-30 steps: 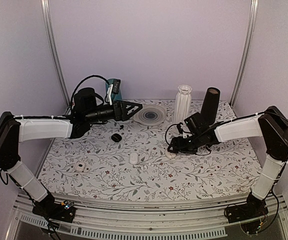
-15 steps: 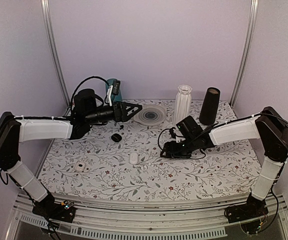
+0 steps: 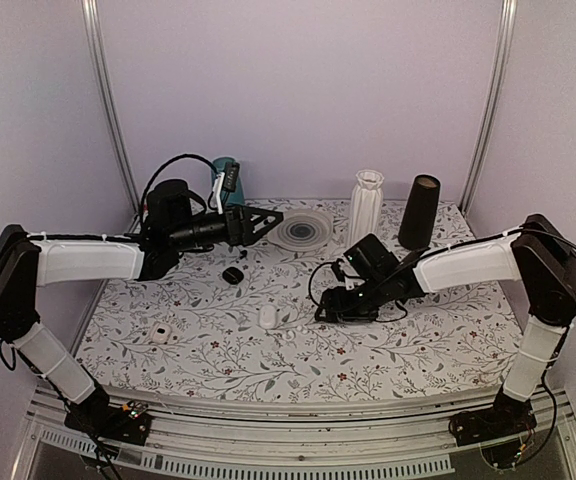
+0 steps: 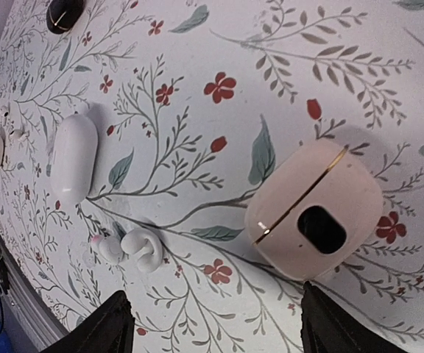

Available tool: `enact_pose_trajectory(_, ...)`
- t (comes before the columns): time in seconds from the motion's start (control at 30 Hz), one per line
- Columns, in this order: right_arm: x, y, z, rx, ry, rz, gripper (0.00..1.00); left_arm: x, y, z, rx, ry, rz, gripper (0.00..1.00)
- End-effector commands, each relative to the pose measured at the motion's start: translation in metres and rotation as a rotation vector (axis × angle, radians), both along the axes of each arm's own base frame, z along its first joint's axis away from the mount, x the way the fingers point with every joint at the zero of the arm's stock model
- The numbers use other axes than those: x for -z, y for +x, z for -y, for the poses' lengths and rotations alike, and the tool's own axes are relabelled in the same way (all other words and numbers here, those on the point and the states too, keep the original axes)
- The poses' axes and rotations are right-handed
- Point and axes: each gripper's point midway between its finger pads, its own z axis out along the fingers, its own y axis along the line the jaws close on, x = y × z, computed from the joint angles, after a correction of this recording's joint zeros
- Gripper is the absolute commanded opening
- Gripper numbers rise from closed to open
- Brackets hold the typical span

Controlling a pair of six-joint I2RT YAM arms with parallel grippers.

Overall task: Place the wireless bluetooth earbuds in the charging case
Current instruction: Adjust the charging case at the center of the board.

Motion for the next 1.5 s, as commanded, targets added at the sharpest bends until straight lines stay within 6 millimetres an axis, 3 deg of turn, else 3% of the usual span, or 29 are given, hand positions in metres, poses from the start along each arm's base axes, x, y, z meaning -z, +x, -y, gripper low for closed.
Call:
enact_pose_trajectory(0.0,-0.022,0.034,0.016,0.01,-0.016,0.112,0.79,-0.013,0.0,-0.007,-0.011,-0.017,0.037,0.95)
enact_pose_trajectory(0.23,-0.028,0.067,0.012,-0.064,-0.005,0.166,0.81,-0.017,0.001,-0.006,-0.011,-0.021,0.043,0.95)
enact_pose_trajectory(0.3,-0.018,0.066,0.012,-0.085,-0.022,0.151,0.81,-0.018,0.001,-0.006,-0.011,-0.017,0.045,0.95)
enact_pose_trajectory(0.33,-0.023,0.072,0.006,-0.091,-0.012,0.167,0.82,-0.018,0.001,-0.007,-0.014,-0.015,0.046,0.95)
enact_pose_trajectory(0.57,-0.01,0.079,-0.006,-0.126,0.017,0.153,0.83,-0.016,0.001,-0.007,-0.013,-0.016,0.045,0.95)
enact_pose_trajectory(0.77,-0.016,0.089,-0.025,-0.182,0.071,0.195,0.83,-0.017,0.001,-0.005,-0.004,-0.022,0.042,0.95)
enact_pose_trajectory(1.1,-0.003,0.069,-0.036,-0.293,0.122,0.129,0.83,-0.015,0.0,-0.007,-0.006,-0.018,0.039,0.95)
enact_pose_trajectory(1.47,-0.001,0.057,-0.013,-0.226,0.062,0.092,0.83,-0.013,0.001,-0.005,0.0,-0.023,0.036,0.95)
